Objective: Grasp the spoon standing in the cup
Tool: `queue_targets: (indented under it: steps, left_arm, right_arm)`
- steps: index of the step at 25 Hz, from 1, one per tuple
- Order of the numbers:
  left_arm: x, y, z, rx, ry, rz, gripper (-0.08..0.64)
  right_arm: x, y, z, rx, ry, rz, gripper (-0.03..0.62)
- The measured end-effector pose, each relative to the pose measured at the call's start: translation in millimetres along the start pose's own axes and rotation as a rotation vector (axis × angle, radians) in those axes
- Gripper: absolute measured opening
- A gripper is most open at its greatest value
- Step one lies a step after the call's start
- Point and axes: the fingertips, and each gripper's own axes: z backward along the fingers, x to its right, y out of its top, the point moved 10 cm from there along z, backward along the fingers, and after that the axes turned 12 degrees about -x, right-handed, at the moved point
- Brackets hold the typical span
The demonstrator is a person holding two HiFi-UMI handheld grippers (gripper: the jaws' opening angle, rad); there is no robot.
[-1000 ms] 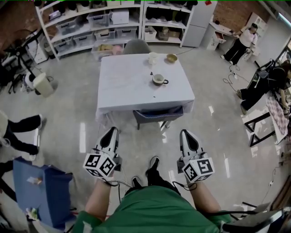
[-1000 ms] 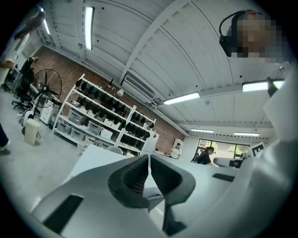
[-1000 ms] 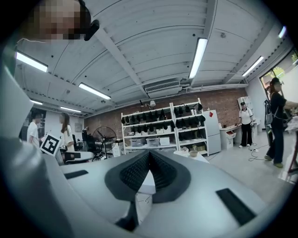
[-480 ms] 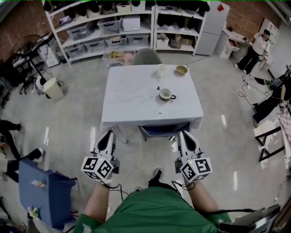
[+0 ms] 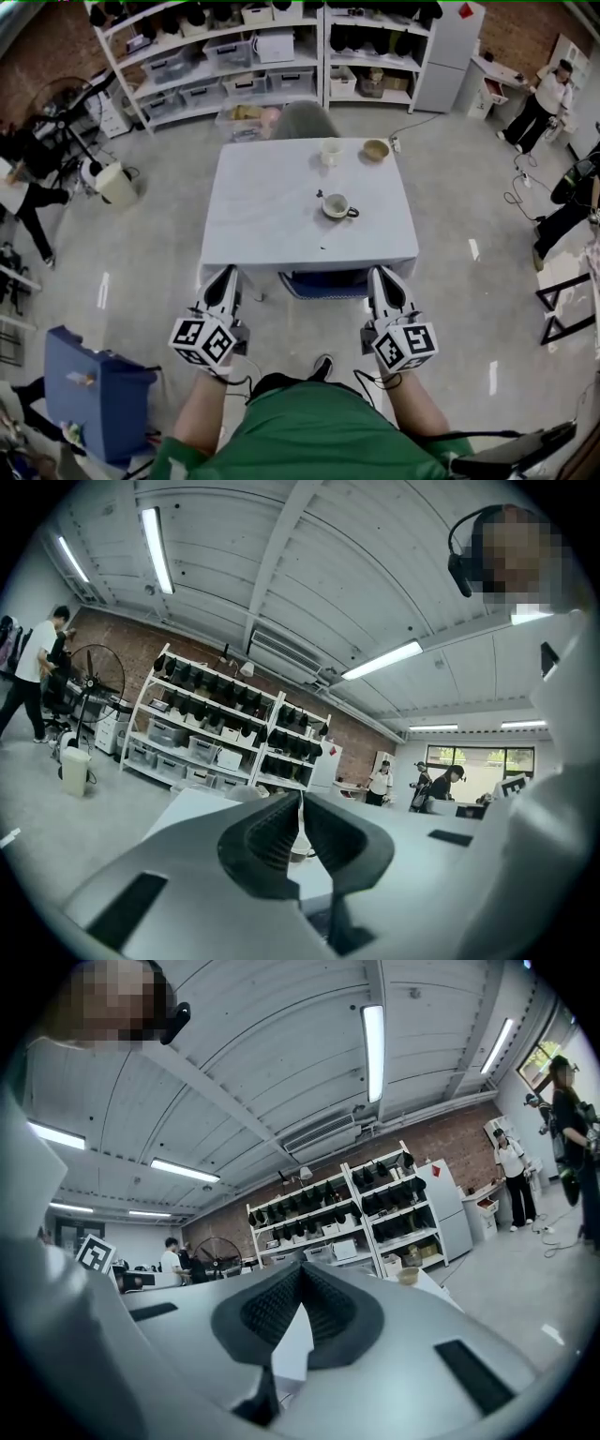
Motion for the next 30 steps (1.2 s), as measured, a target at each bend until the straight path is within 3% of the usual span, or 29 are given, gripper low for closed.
queue_targets:
  steps: [15,22,30]
  left_arm:
    - [1.7,11.5,-83.6,-0.039,-0.047,0.003,0.032]
    - [-39.3,32.9,-146.0,-0.053,-0.116,0.024,0.032]
    - [-116.1,78.9,-225.5,-0.053,-0.179,0.014,0.032]
  right_arm:
    - [54.3,6.3,-28.3,0.001,-0.049,-0.033,0.021]
    - [63.0,20.2,-74.5,-0.012,-0.137,-0.024,0.021]
    - [57.5,41.9,-170.2,0.003,-0.2,-0.005,0.021]
